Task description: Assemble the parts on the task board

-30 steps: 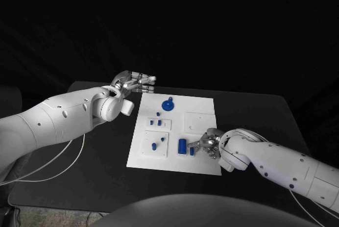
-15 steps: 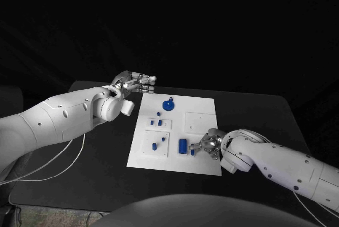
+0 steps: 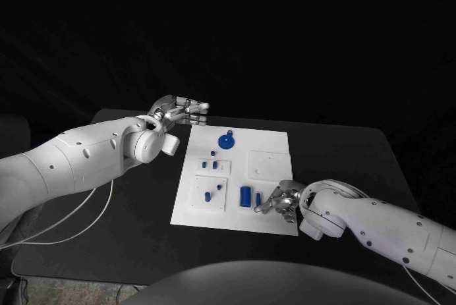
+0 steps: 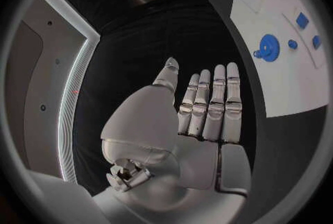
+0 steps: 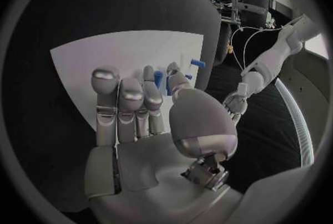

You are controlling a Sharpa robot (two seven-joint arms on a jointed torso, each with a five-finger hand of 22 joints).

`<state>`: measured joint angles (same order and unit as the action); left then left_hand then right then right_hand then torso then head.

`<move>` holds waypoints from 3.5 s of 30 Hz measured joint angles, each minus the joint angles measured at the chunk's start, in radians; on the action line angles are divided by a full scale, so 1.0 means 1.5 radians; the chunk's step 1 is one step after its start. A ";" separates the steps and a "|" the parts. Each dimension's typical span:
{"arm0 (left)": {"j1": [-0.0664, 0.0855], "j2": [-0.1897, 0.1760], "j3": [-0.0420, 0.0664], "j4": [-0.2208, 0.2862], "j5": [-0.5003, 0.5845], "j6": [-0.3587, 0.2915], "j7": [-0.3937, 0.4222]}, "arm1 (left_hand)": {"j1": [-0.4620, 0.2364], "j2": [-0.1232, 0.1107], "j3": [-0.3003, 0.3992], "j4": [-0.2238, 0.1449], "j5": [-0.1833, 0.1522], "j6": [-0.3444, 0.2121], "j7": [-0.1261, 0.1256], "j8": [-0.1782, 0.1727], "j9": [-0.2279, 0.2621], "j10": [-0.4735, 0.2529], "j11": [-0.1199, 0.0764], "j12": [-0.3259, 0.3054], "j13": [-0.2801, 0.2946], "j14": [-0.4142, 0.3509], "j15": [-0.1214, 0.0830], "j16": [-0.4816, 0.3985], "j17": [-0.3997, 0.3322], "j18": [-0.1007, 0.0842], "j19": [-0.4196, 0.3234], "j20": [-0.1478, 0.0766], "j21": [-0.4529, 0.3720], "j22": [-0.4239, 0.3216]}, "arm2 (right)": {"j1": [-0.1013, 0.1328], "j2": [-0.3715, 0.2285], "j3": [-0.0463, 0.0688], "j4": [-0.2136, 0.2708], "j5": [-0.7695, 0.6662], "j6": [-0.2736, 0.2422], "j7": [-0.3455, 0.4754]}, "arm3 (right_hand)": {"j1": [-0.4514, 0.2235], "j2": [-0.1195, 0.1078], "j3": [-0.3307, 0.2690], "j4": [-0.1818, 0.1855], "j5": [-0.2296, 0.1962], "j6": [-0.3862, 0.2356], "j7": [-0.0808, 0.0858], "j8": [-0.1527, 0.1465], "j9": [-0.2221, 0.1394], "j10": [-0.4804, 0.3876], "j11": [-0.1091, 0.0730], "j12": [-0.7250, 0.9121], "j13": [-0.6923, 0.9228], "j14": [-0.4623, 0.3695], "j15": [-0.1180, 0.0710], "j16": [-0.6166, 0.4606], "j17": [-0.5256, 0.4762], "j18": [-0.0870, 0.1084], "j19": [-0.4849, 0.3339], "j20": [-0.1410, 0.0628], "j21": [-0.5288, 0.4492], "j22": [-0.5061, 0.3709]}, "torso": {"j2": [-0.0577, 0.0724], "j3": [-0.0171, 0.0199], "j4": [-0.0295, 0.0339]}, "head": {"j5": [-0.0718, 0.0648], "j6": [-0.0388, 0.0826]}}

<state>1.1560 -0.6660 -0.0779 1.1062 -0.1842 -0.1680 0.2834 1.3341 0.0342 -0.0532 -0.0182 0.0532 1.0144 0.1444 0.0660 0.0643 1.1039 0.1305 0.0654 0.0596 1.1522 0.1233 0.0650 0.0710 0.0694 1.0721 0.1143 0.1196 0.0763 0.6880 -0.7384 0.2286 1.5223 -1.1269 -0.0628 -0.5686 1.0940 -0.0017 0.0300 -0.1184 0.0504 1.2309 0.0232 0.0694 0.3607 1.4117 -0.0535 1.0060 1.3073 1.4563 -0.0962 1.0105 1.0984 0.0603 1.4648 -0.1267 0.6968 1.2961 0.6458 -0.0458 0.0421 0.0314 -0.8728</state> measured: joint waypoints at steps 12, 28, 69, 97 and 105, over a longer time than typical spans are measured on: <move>0.000 0.002 -0.001 -0.002 -0.001 0.000 0.000 | 0.000 0.000 0.000 0.000 0.000 0.000 0.000 0.000 0.000 0.000 0.000 0.000 0.000 0.000 0.000 0.000 0.000 0.000 0.000 0.000 -0.003 0.000 | -0.002 0.001 0.000 -0.008 -0.004 0.000 0.000 | 0.012 0.040 0.016 -0.005 0.000 0.004 -0.004 0.000 0.002 0.000 0.000 0.000 0.000 0.002 -0.002 0.000 0.000 0.000 0.000 0.000 0.000 0.000 | 0.000 -0.0004 0.0005 | -0.002 0.000; 0.000 0.002 -0.005 -0.002 -0.002 0.001 -0.001 | 0.000 0.000 0.000 0.000 0.000 -0.002 0.002 0.000 0.000 0.000 0.000 0.000 0.000 -0.002 0.002 0.000 0.000 0.000 0.000 0.000 -0.003 0.000 | -0.003 0.024 0.001 -0.038 -0.014 -0.008 -0.006 | -0.022 0.067 0.084 -0.040 0.000 0.008 -0.007 0.000 0.009 0.003 -0.003 0.000 0.000 0.002 -0.002 -0.003 0.001 0.000 0.000 0.000 0.000 -0.001 | 0.000 0.0000 0.0006 | -0.001 0.000; -0.001 0.005 -0.006 -0.017 -0.003 0.001 -0.001 | -0.009 -0.009 -0.004 0.004 0.000 -0.002 0.002 0.000 0.000 -0.002 -0.002 0.000 0.000 -0.002 0.002 0.000 0.000 0.000 0.000 0.000 -0.006 0.000 | -0.006 -0.006 0.038 -0.037 0.021 0.026 0.053 | 0.013 -0.057 0.036 0.062 0.005 -0.049 0.020 -0.006 -0.016 -0.029 0.014 -0.034 -0.007 -0.006 0.005 -0.030 -0.023 0.000 0.000 0.005 -0.054 -0.017 | -0.001 0.0013 -0.0007 | -0.001 0.000; -0.005 0.068 -0.006 -0.141 0.034 -0.032 0.028 | -0.002 -0.002 0.008 0.005 0.000 0.014 -0.007 0.000 0.000 0.008 -0.008 0.000 0.000 -0.015 -0.005 0.000 -0.002 0.000 -0.005 0.000 -0.005 0.000 | 0.111 0.104 0.112 -0.408 0.357 -0.084 0.473 | 0.032 0.050 0.064 -0.072 0.075 -0.126 0.067 -0.004 -0.193 -0.195 0.117 -0.625 -0.818 -0.220 0.133 -0.628 -0.528 0.011 -0.287 0.152 -0.421 -0.667 | -0.073 0.0157 -0.0166 | -0.012 0.069; -0.005 0.086 -0.006 -0.175 0.048 -0.042 0.033 | -0.002 -0.002 0.010 0.006 0.000 0.009 -0.009 0.000 0.000 0.000 -0.007 0.000 0.000 -0.024 -0.005 0.000 -0.002 0.001 -0.013 0.009 -0.008 0.000 | 0.113 0.125 0.115 -0.448 0.411 -0.091 0.530 | 0.031 0.049 0.049 -0.055 0.083 -0.161 0.075 -0.004 -0.199 -0.249 0.135 -0.628 -0.833 -0.268 0.158 -0.629 -0.692 0.053 -0.355 0.214 -0.418 -0.820 | -0.083 0.0212 -0.0212 | -0.012 0.095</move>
<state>1.1486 -0.5376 -0.0867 0.8443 -0.1121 -0.2318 0.3336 1.3317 0.0318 -0.0380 -0.0085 0.0532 1.0284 0.1304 0.0661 0.0643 1.1039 0.1198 0.0654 0.0596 1.1162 0.1162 0.0650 0.0679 0.0713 1.0520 0.1272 0.1079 0.0760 0.8578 -0.5512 0.4004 0.8499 -0.5105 -0.1991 0.2267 1.1410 0.0724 0.1040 -0.2006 0.1753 0.9891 0.1359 0.0635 0.0615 1.0381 0.1484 0.0640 0.0585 1.0539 0.1408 0.0676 0.0610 0.1399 0.9328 0.1949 0.0693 0.0668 0.5210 -0.0140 0.0103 0.0134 -0.7305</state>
